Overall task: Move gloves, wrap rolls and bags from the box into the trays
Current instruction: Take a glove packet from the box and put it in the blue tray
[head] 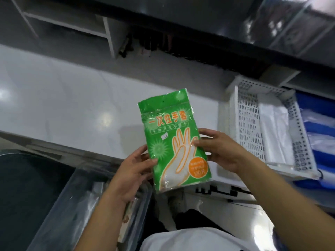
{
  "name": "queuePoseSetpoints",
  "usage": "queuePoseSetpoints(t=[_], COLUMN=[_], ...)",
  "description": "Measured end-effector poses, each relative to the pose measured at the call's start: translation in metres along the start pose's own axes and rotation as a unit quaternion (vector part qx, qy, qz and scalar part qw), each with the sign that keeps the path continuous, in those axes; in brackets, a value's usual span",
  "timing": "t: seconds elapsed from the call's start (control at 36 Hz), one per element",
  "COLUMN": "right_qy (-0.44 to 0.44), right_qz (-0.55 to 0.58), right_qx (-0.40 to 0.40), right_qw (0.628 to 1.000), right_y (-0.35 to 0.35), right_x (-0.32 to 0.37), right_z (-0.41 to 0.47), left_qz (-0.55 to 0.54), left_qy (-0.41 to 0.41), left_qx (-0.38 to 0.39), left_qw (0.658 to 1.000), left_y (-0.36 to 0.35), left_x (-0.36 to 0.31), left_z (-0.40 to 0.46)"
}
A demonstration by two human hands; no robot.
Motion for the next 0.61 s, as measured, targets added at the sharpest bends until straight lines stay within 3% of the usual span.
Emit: queuePoseSetpoints(t=[0.19, 0.47, 0.61], right_qy=[0.077, 0.151, 0.195], right_qz=[0.015, 0.063, 0.063], right_qx=[-0.046, -0.104, -0.172], right_qw=[0.996, 0.981, 0.964], right_y=[0.044, 0.134, 0.199], right_x=[0.018, 0.034, 0.044], right_z=[-0.053, -0.131, -0.161], left_qz=[0.059, 0.107, 0.166], left_qy=[-0.012, -0.043, -0.07], left_qx=[0.113, 0.204, 0.224], left_qw=[0.992, 0.972, 0.958], left_y=[-0.063, -0.188, -0.26], left_x=[-0.022, -0.036, -0.031], left_z=[0.007, 0.016, 0.027])
Point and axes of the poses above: each hand's wrist, its own z-axis towards the middle knuckle, its own y-axis out of the back of the hand, x = y × z, the point moved 9 cm from there along z, towards the middle knuckle
